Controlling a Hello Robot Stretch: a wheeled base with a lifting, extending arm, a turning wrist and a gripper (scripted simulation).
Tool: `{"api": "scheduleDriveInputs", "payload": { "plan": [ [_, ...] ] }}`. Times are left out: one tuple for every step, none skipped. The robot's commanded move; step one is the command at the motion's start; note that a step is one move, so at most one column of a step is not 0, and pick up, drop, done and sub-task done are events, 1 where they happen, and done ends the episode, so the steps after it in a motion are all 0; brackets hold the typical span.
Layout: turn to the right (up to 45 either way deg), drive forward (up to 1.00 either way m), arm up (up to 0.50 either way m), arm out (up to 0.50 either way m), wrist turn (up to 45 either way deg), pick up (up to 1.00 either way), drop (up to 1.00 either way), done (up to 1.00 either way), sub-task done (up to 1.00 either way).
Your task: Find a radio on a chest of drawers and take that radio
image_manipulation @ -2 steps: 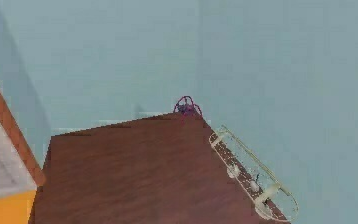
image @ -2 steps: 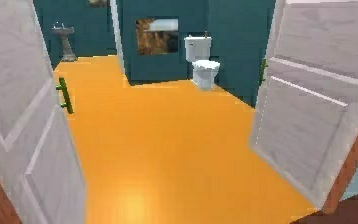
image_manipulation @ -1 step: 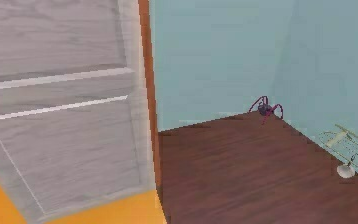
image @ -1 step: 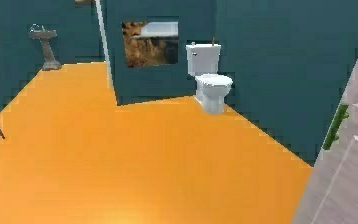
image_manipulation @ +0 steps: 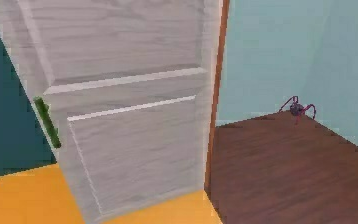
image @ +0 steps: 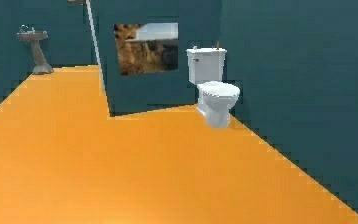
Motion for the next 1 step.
{"api": "scheduleDriveInputs", "payload": {
  "plan": [
    [-24.0, 0.00, 0.00, 0.00, 0.0, 0.00, 0.00, 0.00, 0.00]
  ]
}}
